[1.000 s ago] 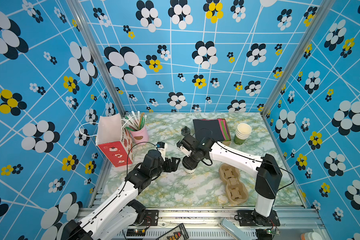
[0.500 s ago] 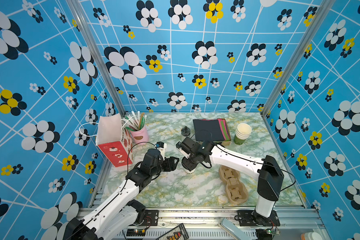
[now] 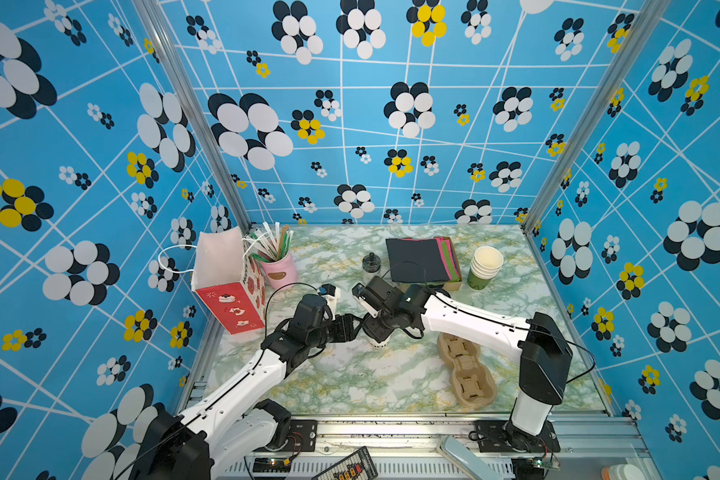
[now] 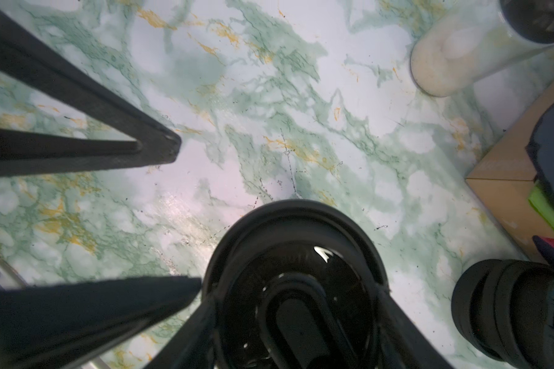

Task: Pack the takeout coffee
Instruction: 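Lower the black lid onto the white cup's rim with the right gripper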

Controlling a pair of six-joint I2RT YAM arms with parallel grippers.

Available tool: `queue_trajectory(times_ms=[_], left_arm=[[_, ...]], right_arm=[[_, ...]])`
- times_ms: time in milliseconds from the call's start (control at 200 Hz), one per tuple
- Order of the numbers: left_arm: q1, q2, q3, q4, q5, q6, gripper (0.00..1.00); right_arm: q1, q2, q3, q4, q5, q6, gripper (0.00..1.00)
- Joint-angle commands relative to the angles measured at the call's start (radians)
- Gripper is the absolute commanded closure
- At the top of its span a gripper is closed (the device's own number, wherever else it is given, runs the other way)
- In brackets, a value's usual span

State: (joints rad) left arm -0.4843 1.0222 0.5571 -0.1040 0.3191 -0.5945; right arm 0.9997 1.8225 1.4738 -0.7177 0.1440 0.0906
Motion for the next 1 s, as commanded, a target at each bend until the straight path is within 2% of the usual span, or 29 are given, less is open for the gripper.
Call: queue_trajectory(times_ms=[0, 665, 935, 954, 994], left_arm=[[0.01, 0.019, -0.009, 0.03, 0.035, -0.014, 0.39], [0.0, 0.111, -0.01, 0.045, 0.05, -0.02, 0.49], [-0.024, 0.152, 0.047, -0.126, -0.029, 0.039, 0.56], [-0.025, 0.156, 0.049, -0.136, -0.033, 0.043, 0.6], [-0.03, 0.163, 0.054, -0.153, -0.041, 0.046, 0.62]], right_arm=[[0.019, 0.174, -0.173, -0.224, -0.105, 0.016, 0.66], [0.018, 0.12, -0.193, -0.201, -0.116, 0.028, 0.66], [0.019, 0.106, -0.195, -0.204, -0.118, 0.021, 0.66], [0.019, 0.106, -0.197, -0.205, -0.118, 0.021, 0.66], [0.019, 0.102, -0.202, -0.203, -0.119, 0.021, 0.66]])
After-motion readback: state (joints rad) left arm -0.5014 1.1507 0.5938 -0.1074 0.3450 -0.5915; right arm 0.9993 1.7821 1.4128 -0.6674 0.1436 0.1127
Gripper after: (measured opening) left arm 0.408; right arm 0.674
